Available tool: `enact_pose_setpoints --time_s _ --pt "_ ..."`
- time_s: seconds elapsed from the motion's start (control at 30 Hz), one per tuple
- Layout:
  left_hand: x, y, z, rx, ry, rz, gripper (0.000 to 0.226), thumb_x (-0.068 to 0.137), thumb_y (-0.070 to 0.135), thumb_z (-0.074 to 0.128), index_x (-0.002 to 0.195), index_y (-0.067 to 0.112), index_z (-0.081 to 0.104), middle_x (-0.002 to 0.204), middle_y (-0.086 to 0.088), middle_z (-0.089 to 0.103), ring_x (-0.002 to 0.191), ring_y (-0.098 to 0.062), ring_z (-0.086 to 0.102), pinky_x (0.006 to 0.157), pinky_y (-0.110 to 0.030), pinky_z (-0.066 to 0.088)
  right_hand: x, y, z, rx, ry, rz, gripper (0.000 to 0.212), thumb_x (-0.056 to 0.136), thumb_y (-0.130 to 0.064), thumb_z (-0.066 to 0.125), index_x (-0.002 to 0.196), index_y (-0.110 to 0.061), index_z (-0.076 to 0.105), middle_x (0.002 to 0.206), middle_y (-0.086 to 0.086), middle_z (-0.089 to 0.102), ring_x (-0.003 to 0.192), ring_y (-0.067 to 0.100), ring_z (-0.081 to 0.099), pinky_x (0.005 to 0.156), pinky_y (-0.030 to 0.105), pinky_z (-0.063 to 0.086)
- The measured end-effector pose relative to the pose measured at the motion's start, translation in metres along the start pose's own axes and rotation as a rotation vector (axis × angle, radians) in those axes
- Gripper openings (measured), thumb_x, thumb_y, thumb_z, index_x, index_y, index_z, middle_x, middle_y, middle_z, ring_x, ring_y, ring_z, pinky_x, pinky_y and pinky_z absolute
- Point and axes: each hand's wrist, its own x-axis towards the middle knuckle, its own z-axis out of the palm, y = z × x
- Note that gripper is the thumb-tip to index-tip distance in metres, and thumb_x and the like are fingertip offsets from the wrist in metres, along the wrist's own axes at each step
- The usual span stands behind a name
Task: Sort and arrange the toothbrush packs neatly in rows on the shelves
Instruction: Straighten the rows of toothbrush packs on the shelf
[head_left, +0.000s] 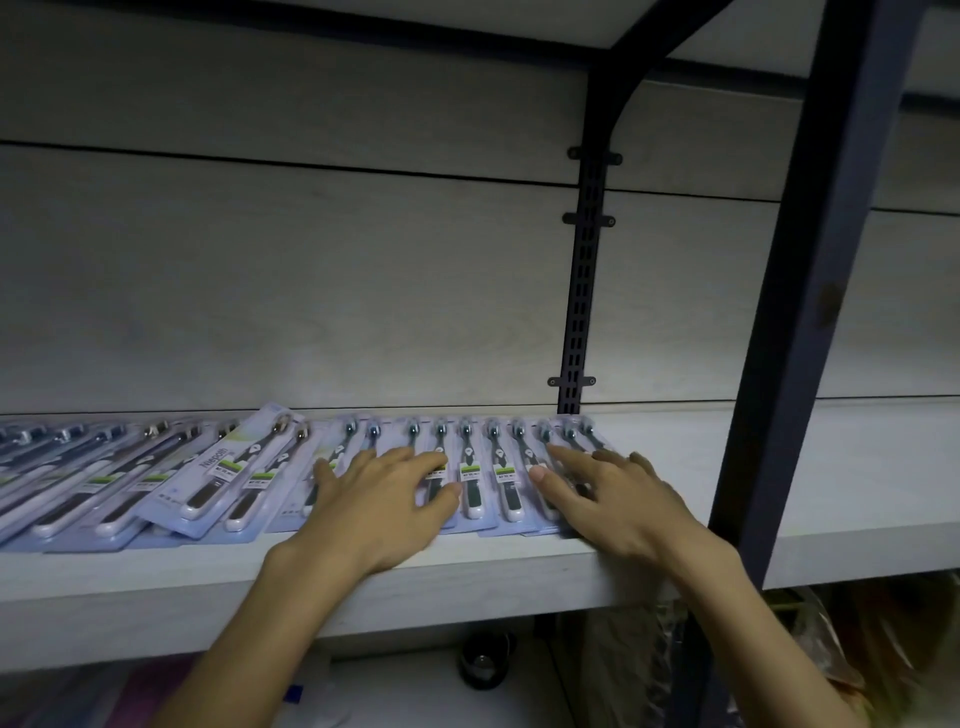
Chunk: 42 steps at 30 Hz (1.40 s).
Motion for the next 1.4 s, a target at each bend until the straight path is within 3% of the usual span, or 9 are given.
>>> enact_pose_setpoints --time_s 0.13,0.3,0.43,0.5,0.73,0.87,1.03,1.27,1.4 --pt "-0.005 0.001 -0.004 0.018 -0.011 -0.018 0.054 0.091 0.065 0.023 0.139 0.042 0.034 0.148 0.014 0.036 0.137 -0.018 0.029 0.113 -0.054 0.017 -0.008 0.0 -0.003 0.058 0.003 -0.052 0.07 0.082 -0.078 0.019 0.143 -0.046 0.029 0.15 -0.002 0.036 0.138 0.029 0.025 0.11 0.048 0.027" --pt "-0.016 0.0 -0.009 0.009 0.01 -0.035 0.058 0.09 0.067 0.021 0.141 0.042 0.032 0.152 0.014 0.028 0.142 -0.014 0.021 0.114 -0.048 0.014 -0.008 0.005 -0.001 0.03 -0.028 -0.068 0.072 0.078 -0.083 0.015 0.142 -0.051 0.026 0.15 -0.001 0.035 0.14 0.029 0.021 0.11 0.051 0.026" --pt "-0.019 -0.012 -0.005 0.012 -0.001 -0.136 0.07 0.083 0.076 0.014 0.145 0.043 0.023 0.158 0.011 0.015 0.147 -0.018 0.005 0.115 -0.055 -0.001 -0.008 0.002 -0.002 0.01 -0.066 -0.072 0.072 0.074 -0.086 0.011 0.141 -0.059 0.016 0.16 -0.004 0.009 0.146 0.031 -0.006 0.115 0.059 0.0" --pt "-0.02 -0.015 -0.004 -0.034 -0.026 -0.142 0.072 0.082 0.077 0.015 0.145 0.043 0.021 0.158 0.012 0.014 0.147 -0.019 0.005 0.117 -0.052 0.007 -0.011 -0.002 -0.005 0.02 -0.112 -0.085 0.07 0.073 -0.084 0.012 0.14 -0.061 0.014 0.16 -0.007 -0.001 0.145 0.031 -0.013 0.114 0.06 -0.004" --pt "-0.022 -0.027 -0.011 -0.036 -0.03 -0.141 0.07 0.081 0.078 0.021 0.142 0.043 0.028 0.155 0.013 0.024 0.144 -0.019 0.017 0.112 -0.044 0.025 -0.002 -0.011 -0.001 0.033 -0.161 -0.171 0.074 0.063 -0.094 0.004 0.132 -0.07 0.014 0.159 -0.007 0.015 0.147 0.026 -0.002 0.113 0.062 0.003" --pt "-0.022 -0.035 -0.015 -0.03 -0.02 -0.159 0.07 0.082 0.078 0.022 0.14 0.042 0.032 0.153 0.014 0.028 0.141 -0.018 0.022 0.11 -0.043 0.028 -0.005 -0.025 0.0 0.004 -0.175 -0.159 0.063 0.078 -0.083 0.017 0.137 -0.064 0.016 0.159 -0.006 0.012 0.147 0.03 -0.005 0.114 0.06 0.001" --pt "-0.025 -0.035 -0.014 -0.043 -0.037 -0.134 0.074 0.079 0.079 0.02 0.142 0.043 0.029 0.155 0.014 0.024 0.144 -0.017 0.017 0.113 -0.044 0.025 -0.006 -0.02 -0.002 -0.002 -0.168 -0.156 0.074 0.065 -0.092 0.01 0.135 -0.068 0.012 0.159 -0.006 0.013 0.147 0.027 -0.002 0.114 0.061 0.005" --pt "-0.029 -0.021 -0.011 -0.034 -0.064 -0.127 0.081 0.074 0.083 0.015 0.145 0.044 0.023 0.158 0.01 0.016 0.146 -0.02 0.008 0.115 -0.05 0.015 -0.018 -0.014 -0.008 -0.052 -0.137 -0.138 0.074 0.068 -0.087 0.011 0.139 -0.063 0.014 0.159 -0.006 0.013 0.146 0.031 0.001 0.113 0.062 0.008" --pt "-0.03 -0.015 -0.01 0.013 -0.083 -0.147 0.085 0.072 0.084 0.012 0.146 0.042 0.018 0.159 0.007 0.011 0.147 -0.023 0.004 0.114 -0.059 -0.001 -0.019 -0.012 -0.008 -0.042 -0.096 -0.141 0.073 0.068 -0.088 0.01 0.137 -0.064 0.013 0.16 -0.008 0.006 0.147 0.029 -0.006 0.112 0.063 -0.006"
